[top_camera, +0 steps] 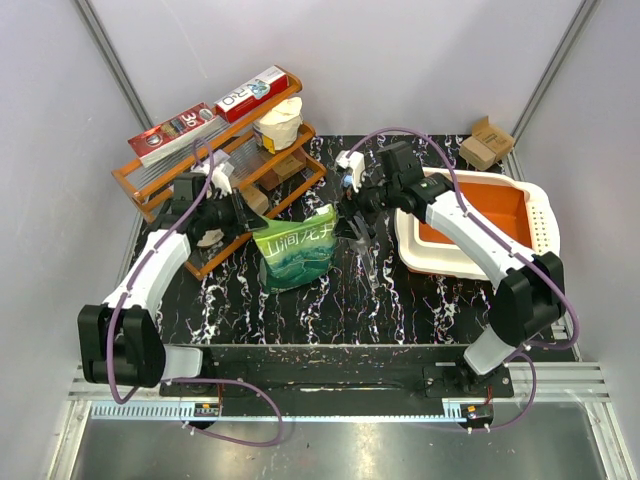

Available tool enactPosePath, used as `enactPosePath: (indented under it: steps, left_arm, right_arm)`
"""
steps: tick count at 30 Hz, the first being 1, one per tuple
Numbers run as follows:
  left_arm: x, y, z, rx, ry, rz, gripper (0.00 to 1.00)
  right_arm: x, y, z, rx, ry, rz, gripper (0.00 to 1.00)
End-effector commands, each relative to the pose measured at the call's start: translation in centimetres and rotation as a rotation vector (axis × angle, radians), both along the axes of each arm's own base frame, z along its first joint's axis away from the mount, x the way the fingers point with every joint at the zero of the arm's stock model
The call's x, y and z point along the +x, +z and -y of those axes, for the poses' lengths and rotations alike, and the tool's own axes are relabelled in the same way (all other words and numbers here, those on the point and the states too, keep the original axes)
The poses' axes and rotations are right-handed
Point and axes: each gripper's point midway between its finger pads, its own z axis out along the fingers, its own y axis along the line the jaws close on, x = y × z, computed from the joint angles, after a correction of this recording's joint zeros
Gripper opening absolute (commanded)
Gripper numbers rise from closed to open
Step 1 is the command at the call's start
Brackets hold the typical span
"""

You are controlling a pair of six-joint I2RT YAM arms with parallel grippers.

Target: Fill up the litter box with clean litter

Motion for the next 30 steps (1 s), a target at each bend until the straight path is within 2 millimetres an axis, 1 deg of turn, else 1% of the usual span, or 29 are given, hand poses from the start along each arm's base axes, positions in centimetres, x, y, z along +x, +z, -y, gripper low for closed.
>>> enactPosePath:
  steps: [1,3,4,5,6,7,8,9,10,11,13,14,16,17,18,20,22,23,24,27,29,30]
  left_arm:
    - [0.8,5.4,1.9,-0.106,-0.121,0.165,0.03]
    - [0.8,6.2,1.8,-0.080,-0.145,0.226,0.00]
    - [0.4,7.2,1.9,-0.078,-0.166,0.274,0.00]
    - [0.0,7.7,2.0,-0.074,-0.182,0.310,0.00]
    - [-0.4,9.1,1.9,-0.058,-0.204,0.394,0.00]
    - [-0.8,9.1,2.0,-0.055,-0.217,0.420,0.00]
    - [-1.2,9.6,2.0,-0.052,-0.236,0.467,0.00]
    - [-1.6,10.3,2.2,-0.040,-0.273,0.543,0.01]
    - [-2.5,10.5,2.2,-0.032,-0.291,0.587,0.01]
    - [-2.8,10.6,2.3,-0.020,-0.304,0.615,0.01]
    - [-3.7,10.8,2.4,0.002,-0.344,0.672,0.03]
    - [-4.0,10.9,2.5,0.002,-0.360,0.686,0.04]
    - [-4.6,11.0,2.6,0.007,-0.388,0.705,0.07]
    - [-4.7,10.8,2.6,0.007,-0.394,0.703,0.07]
    - [-4.8,10.8,2.5,0.014,-0.395,0.706,0.08]
    - [-4.8,10.8,2.4,0.029,-0.396,0.712,0.08]
    - [-4.7,10.7,2.2,0.047,-0.397,0.715,0.08]
    - [-4.8,10.7,2.2,0.054,-0.402,0.716,0.08]
    - [-4.9,10.6,2.2,0.062,-0.410,0.716,0.08]
    - [-5.3,11.0,2.2,0.071,-0.431,0.728,0.08]
    - [-5.4,10.8,2.1,0.070,-0.427,0.711,0.07]
    - [-5.5,10.8,2.0,0.087,-0.437,0.730,0.07]
  right_arm:
    - [0.4,1.3,0.4,0.000,-0.012,0.075,0.95]
    - [0.4,1.5,-0.1,0.018,-0.010,0.066,0.95]
    - [0.5,2.0,-0.5,0.047,-0.007,0.056,0.95]
    - [0.9,2.7,-1.0,0.068,-0.003,0.060,0.95]
    - [1.2,3.3,-1.5,0.085,0.002,0.059,0.95]
    - [1.3,4.0,-2.0,0.109,0.013,0.055,0.95]
    - [2.1,5.3,-2.6,0.132,0.022,0.076,0.95]
    - [2.4,5.8,-3.0,0.145,0.031,0.082,0.95]
    - [2.5,6.5,-3.5,0.164,0.051,0.085,0.95]
    - [3.2,6.9,-4.0,0.176,0.064,0.097,0.95]
    - [3.2,7.0,-4.8,0.199,0.110,0.086,0.95]
    - [3.5,6.6,-5.4,0.205,0.132,0.075,0.95]
    - [2.9,6.3,-6.3,0.221,0.196,0.070,0.95]
    - [3.1,5.7,-6.8,0.221,0.212,0.063,0.95]
    - [3.0,5.5,-7.2,0.224,0.229,0.062,0.95]
    - [2.3,5.8,-8.3,0.251,0.286,0.053,0.96]
    - [1.5,5.9,-8.8,0.265,0.335,0.049,0.96]
    - [1.5,5.9,-9.1,0.263,0.345,0.057,0.96]
    - [1.0,5.8,-9.6,0.260,0.363,0.061,0.96]
    - [0.9,5.0,-10.5,0.241,0.381,0.093,0.95]
    - [1.2,4.7,-11.2,0.235,0.384,0.108,0.92]
    - [1.0,4.6,-11.7,0.237,0.391,0.105,0.85]
